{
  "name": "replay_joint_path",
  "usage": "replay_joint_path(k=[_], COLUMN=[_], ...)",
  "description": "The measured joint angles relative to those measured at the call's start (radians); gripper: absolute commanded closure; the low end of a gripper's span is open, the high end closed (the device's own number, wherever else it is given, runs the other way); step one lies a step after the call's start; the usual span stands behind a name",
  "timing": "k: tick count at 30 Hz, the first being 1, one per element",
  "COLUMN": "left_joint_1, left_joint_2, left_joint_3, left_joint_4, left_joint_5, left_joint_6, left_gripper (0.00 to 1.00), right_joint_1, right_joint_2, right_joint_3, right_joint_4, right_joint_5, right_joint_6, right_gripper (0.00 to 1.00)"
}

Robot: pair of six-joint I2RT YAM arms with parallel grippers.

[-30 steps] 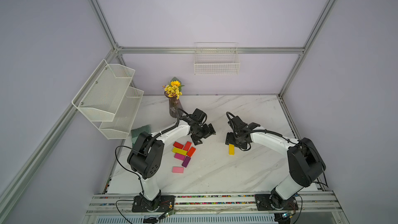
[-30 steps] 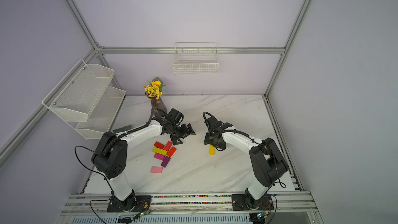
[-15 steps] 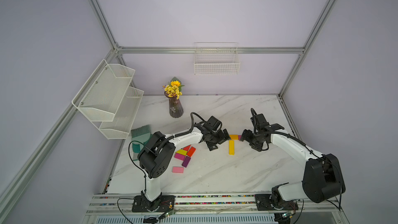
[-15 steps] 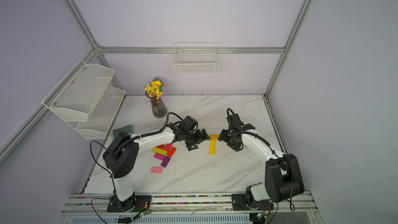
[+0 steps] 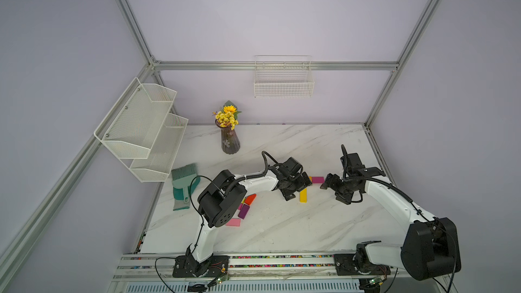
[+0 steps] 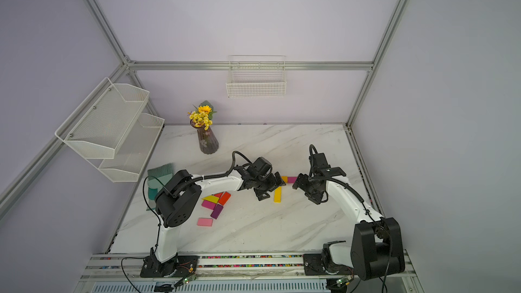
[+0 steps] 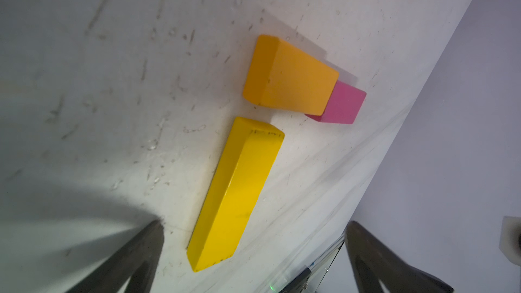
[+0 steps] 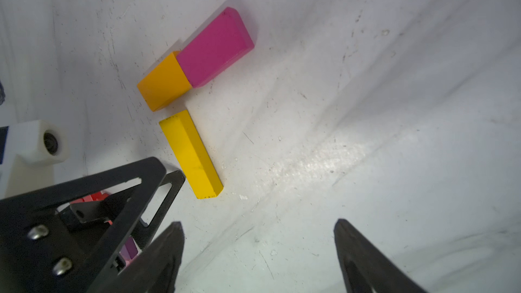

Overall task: Assemble the letter c with building blocks
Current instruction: Assemble the building block at the center of the board.

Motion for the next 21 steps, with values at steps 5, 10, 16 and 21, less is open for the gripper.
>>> replay_joint_path(k=[5,10,16,21], left_joint_1=[-0.011,-0.020,-0.025,-0.027], left_joint_2=[0.012,0.021,0.023,0.023], left_joint_3=[0.021,0.027,0.028,0.040], left_joint_4=[0.011,0.022,0.024,0.029], left_joint_5=[-0.010,-0.015,-0.016,-0.016], left_joint_6=[-0.016,-0.024,-0.026,-0.032], left_gripper=[0.00,0.00,0.00,0.00], right_joint_1=[-0.013,-0.018,-0.020,-0.021], right_joint_2=[-0.016,-0.025,-0.027,-0.034], right_joint_3=[-0.019,-0.027,-0.028,-0.032], right_joint_4=[-0.006,-0.012,-0.017,-0.022], right_joint_5=[-0.012,-0.023,-0.026,-0.026], right_joint_6=[-0.008,-0.014,-0.015,-0.014], right_gripper=[0.14,0.14,0.14,0.14])
